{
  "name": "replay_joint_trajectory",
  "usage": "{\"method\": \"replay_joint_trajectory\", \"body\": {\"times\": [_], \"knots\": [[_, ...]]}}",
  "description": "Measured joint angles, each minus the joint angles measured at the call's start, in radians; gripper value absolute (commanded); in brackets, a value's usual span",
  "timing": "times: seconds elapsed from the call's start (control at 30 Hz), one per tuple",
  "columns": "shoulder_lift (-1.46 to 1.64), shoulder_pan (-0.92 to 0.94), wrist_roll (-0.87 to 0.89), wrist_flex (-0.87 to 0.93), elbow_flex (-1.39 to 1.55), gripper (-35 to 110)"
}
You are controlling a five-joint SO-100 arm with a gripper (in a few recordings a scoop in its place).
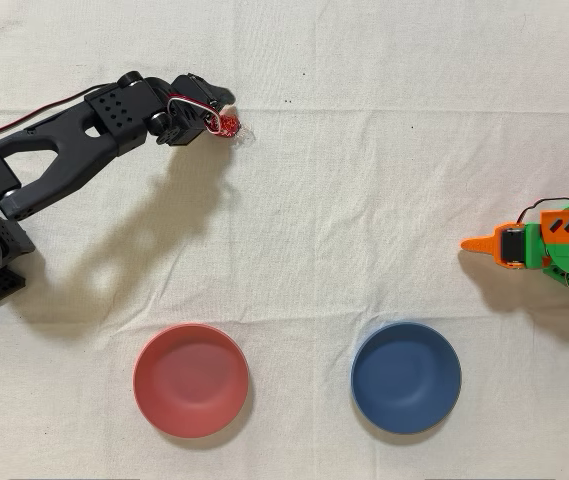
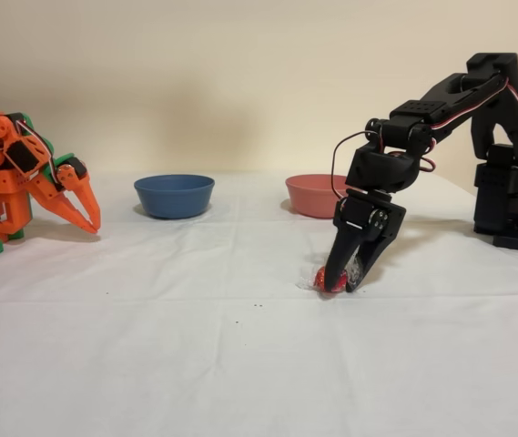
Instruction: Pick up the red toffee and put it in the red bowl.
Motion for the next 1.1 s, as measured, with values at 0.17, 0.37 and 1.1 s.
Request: {"method": "replay_joint_trajectory", "body": {"times": [0.17, 0.37, 1.1], "knots": [[0.000, 0.003, -0.020, 0.000, -0.002, 26], [-0.023, 0.040, -0.038, 0.012, -0.038, 26], [-0.055, 0.149, -0.127, 0.071, -0.110, 22]]}}
